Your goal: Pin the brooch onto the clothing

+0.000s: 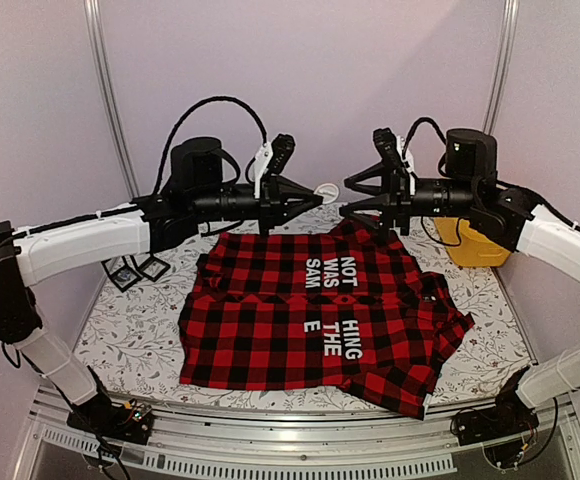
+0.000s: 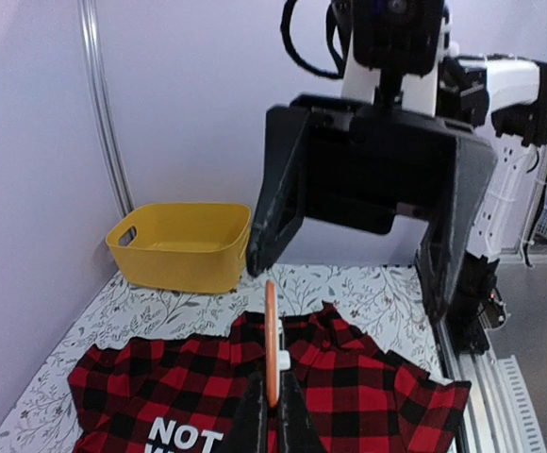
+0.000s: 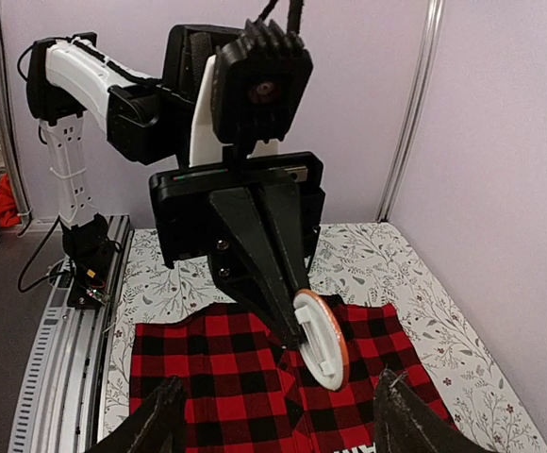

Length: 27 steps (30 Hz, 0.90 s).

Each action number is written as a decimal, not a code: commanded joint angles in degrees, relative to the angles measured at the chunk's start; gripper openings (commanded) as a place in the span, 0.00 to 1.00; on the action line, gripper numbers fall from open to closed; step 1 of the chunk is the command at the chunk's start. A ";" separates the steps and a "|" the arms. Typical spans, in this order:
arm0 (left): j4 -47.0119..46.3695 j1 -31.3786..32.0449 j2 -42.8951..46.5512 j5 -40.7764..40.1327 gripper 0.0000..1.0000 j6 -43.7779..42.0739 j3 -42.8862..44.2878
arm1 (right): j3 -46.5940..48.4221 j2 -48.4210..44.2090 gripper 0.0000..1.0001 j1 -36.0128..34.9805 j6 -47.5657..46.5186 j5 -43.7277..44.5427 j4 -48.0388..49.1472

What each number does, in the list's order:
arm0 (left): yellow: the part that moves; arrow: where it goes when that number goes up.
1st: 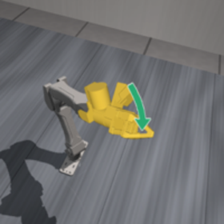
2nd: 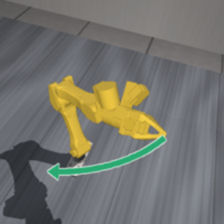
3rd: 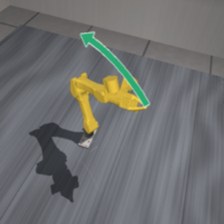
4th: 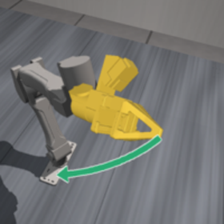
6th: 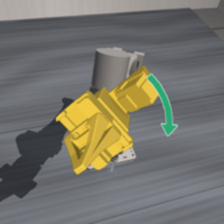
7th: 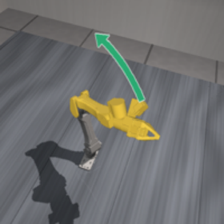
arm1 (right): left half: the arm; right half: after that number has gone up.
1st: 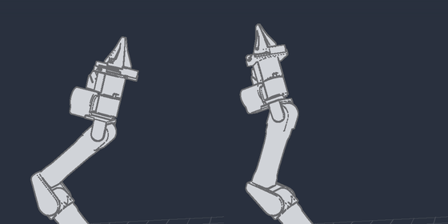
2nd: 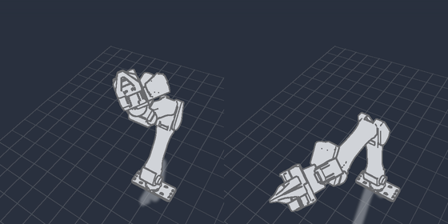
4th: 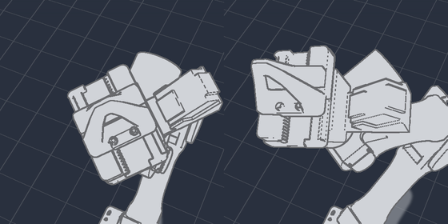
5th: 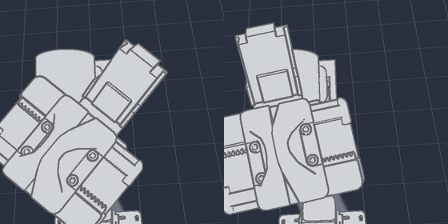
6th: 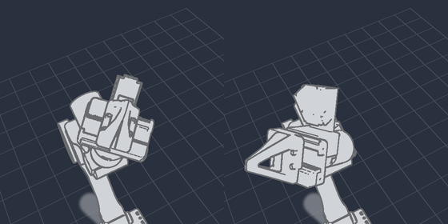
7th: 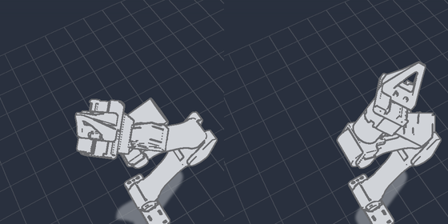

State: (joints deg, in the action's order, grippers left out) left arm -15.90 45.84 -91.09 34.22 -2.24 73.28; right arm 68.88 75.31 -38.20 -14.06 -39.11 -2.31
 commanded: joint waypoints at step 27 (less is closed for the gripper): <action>27.38 1.91 -1.31 -3.23 0.00 -16.11 8.08 | 12.77 12.00 0.16 -0.78 -9.60 -1.14 -18.75</action>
State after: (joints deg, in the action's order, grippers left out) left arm 11.49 47.11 -91.55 29.67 -17.85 79.57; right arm 80.51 86.41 -38.41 -24.03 -39.64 -21.78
